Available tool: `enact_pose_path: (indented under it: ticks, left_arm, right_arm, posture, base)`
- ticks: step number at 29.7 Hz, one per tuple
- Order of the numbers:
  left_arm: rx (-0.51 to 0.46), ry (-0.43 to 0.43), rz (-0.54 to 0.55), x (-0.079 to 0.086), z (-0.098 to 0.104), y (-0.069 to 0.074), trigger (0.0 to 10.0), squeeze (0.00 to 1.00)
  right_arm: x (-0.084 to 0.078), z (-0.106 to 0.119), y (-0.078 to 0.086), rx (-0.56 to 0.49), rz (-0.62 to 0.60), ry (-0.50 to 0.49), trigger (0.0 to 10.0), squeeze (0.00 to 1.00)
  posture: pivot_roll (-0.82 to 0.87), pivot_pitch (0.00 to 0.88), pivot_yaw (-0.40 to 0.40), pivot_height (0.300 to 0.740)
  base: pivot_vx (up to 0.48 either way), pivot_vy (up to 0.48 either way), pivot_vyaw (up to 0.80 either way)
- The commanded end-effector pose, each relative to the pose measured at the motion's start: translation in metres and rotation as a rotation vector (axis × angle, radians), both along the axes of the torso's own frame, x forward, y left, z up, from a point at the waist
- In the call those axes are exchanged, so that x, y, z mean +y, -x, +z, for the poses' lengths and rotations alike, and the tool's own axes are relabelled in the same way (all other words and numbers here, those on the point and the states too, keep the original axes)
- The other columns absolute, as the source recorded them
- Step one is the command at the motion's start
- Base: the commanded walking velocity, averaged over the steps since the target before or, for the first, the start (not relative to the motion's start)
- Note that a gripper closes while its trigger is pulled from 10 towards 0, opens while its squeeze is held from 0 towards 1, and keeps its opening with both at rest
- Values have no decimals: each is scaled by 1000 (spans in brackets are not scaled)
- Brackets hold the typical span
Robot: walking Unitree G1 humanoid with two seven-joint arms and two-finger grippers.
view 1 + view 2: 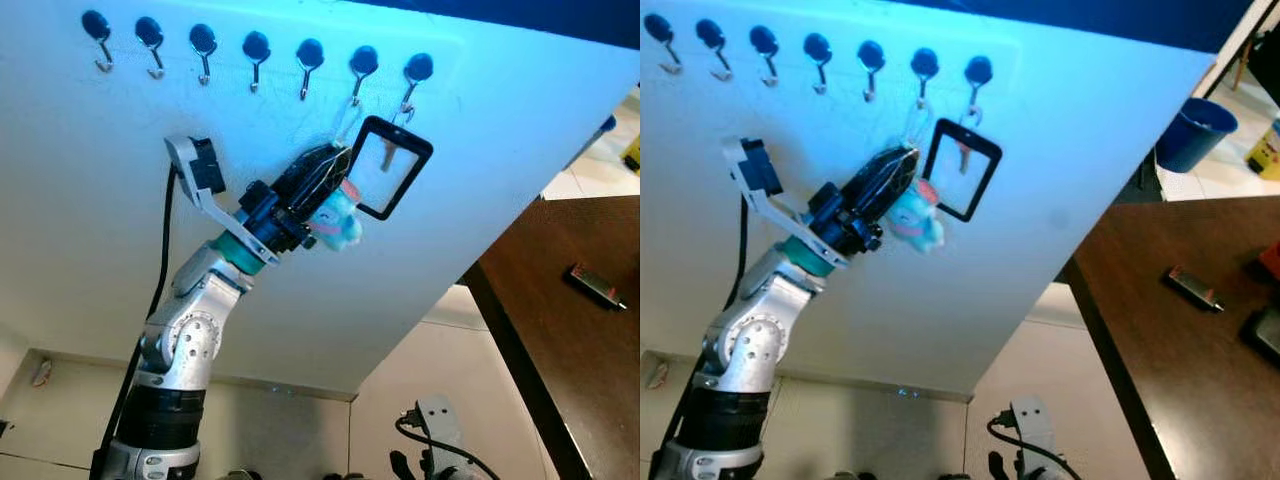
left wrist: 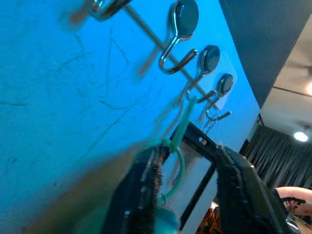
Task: Hang keys on a hook
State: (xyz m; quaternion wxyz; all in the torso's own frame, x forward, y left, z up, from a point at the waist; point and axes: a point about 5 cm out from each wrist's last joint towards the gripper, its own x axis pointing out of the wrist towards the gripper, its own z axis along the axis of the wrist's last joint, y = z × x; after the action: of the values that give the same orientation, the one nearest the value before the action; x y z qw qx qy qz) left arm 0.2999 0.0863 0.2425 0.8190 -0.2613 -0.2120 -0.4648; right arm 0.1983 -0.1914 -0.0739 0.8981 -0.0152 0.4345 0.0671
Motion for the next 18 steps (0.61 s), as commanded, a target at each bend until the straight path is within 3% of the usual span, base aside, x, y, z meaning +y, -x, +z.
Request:
enact_pose_path:
  ticks: [1, 10, 13, 15, 16, 18]
  left_arm:
    - [-4, 2, -47, 2, -5, 7, 10000, 1000]
    - [15, -60, -143, 19, -27, 21, 10000, 1000]
    - [61, -129, -261, 33, -54, 40, 10000, 1000]
    - [61, -129, -261, 33, -54, 40, 10000, 1000]
    - [132, -208, -272, 43, -80, 48, 10000, 533]
    - [160, -234, -276, 46, -90, 51, 10000, 533]
  right_arm:
    - [-1, -5, 8, 34, -25, -11, 10000, 0]
    - [0, -4, 8, 35, -14, -8, 10000, 0]
    - [0, -4, 8, 38, -5, -5, 10000, 0]
    - [0, -4, 8, 38, -5, -5, 10000, 0]
    - [1, -5, 8, 39, 0, -4, 10000, 0]
    - [1, -5, 8, 40, 1, -4, 10000, 0]
  posture:
    - [33, 89, 0, 740]
    - [36, 82, -4, 740]
    - [45, 68, -5, 740]
    - [45, 68, -5, 740]
    - [46, 65, -5, 740]
    - [50, 59, -5, 740]
  base:
    - [0, 0, 0]
    - [0, 0, 0]
    - [0, 0, 0]
    - [0, 0, 0]
    - [0, 0, 0]
    - [0, 0, 0]
